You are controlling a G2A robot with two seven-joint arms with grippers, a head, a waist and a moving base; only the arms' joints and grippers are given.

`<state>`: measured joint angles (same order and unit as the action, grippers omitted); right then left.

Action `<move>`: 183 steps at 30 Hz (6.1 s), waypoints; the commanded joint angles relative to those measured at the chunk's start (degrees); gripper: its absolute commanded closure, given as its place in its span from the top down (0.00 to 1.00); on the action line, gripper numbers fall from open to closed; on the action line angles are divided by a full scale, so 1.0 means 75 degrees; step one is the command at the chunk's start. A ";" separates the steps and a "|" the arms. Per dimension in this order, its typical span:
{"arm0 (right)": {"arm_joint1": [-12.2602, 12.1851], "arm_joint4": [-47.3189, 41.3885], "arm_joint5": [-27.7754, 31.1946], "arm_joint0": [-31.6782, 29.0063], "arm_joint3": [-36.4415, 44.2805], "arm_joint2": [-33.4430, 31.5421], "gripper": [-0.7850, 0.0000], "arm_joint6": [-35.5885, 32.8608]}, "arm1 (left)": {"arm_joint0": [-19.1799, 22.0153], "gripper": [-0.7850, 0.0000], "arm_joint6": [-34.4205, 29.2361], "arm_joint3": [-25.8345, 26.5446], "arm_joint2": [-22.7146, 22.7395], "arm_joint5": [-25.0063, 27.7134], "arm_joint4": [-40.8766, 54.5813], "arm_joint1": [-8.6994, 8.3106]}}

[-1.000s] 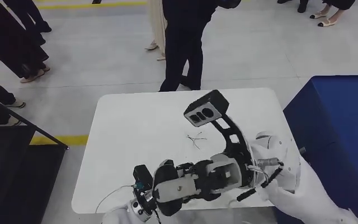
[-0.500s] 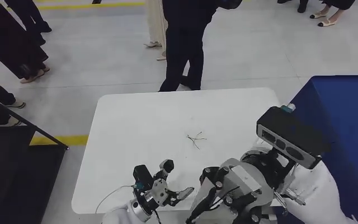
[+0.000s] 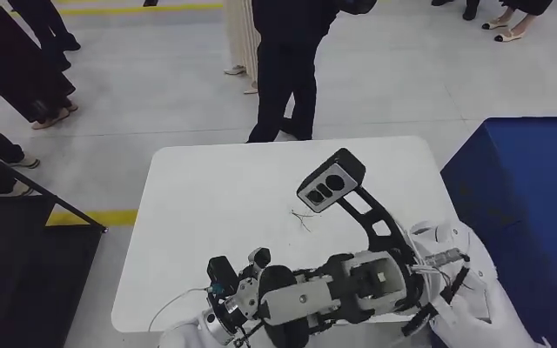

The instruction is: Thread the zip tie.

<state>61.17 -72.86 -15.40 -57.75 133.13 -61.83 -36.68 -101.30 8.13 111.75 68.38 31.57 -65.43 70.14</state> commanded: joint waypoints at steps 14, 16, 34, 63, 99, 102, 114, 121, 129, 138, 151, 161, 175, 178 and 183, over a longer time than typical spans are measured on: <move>0.0099 -0.1243 -0.0276 0.0000 0.0203 -0.0885 0.00 0.0355 | 0.0000 1.00 0.0000 0.0000 0.0000 0.0000 0.0000 0.0000; 0.0093 0.0907 0.1076 0.0008 0.0203 -0.1057 0.00 -0.0419 | 0.0000 1.00 0.0000 0.0000 0.0000 0.0000 0.0000 0.0000; 0.0182 0.5830 0.6641 -0.0393 0.0203 -0.1972 0.00 -0.1834 | 0.0000 1.00 0.0000 0.0000 0.0000 0.0000 0.0000 0.0000; -0.0198 0.4967 0.0726 -0.1307 -0.5050 -0.3313 0.00 -0.2573 | 0.0000 1.00 0.0000 0.0000 0.0000 0.0000 0.0000 0.0000; -0.0367 0.4887 0.0148 -0.2103 -0.4699 -0.4686 0.00 -0.1734 | 0.5917 1.00 -0.3257 -0.1734 -0.3458 -0.1338 -0.0263 0.1090; -0.0367 0.4887 0.0148 -0.2103 -0.4699 -0.4686 0.00 -0.1734 | 0.5917 1.00 -0.3257 -0.1734 -0.3458 -0.1338 -0.0263 0.1090; -0.0367 0.4887 0.0148 -0.2103 -0.4699 -0.4686 0.00 -0.1734 | 0.7082 1.00 -0.5947 -0.2584 -0.3794 -0.1567 -0.0411 0.1333; -0.0367 0.4887 0.0148 -0.2103 -0.4699 -0.4686 0.00 -0.1734 | 0.8099 1.00 -0.7357 -0.3688 -0.3892 -0.1857 -0.0291 0.1562; -0.0367 0.4887 0.0148 -0.2103 -0.4699 -0.4686 0.00 -0.1734 | 0.8099 1.00 -0.7357 -0.3688 -0.3892 -0.1857 -0.0291 0.1562; -0.0367 0.4887 0.0148 -0.2103 -0.4699 -0.4686 0.00 -0.1734 | 0.9077 0.85 -0.9310 -0.4599 -0.4097 -0.0927 0.0046 0.1748; -0.0367 0.4887 0.0148 -0.2103 -0.4699 -0.4686 0.00 -0.1734 | 1.0000 0.55 -0.9737 -0.6045 -0.5471 -0.0382 -0.0091 0.2435; -0.0367 0.4887 0.0148 -0.2103 -0.4699 -0.4686 0.00 -0.1734 | 1.0548 0.48 -0.9774 -0.7789 -0.6176 -0.0259 0.0278 0.3245; -0.0367 0.4887 0.0148 -0.2103 -0.4699 -0.4686 0.00 -0.1734 | 1.0995 0.36 -0.9376 -0.9953 -0.6476 -0.0264 0.0759 0.4199; -0.0367 0.4887 0.0148 -0.2103 -0.4699 -0.4686 0.00 -0.1734 | 1.1052 0.33 -0.9238 -1.0295 -0.6479 -0.0302 0.0823 0.4344; -0.0367 0.4887 0.0148 -0.2103 -0.4699 -0.4686 0.00 -0.1734 | 1.1142 0.32 -0.8849 -1.0869 -0.6399 -0.0447 0.1022 0.4580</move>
<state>58.42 -36.21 -14.29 -73.52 97.88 -96.97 -49.69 -17.85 -58.73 30.94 20.20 28.73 -58.09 104.26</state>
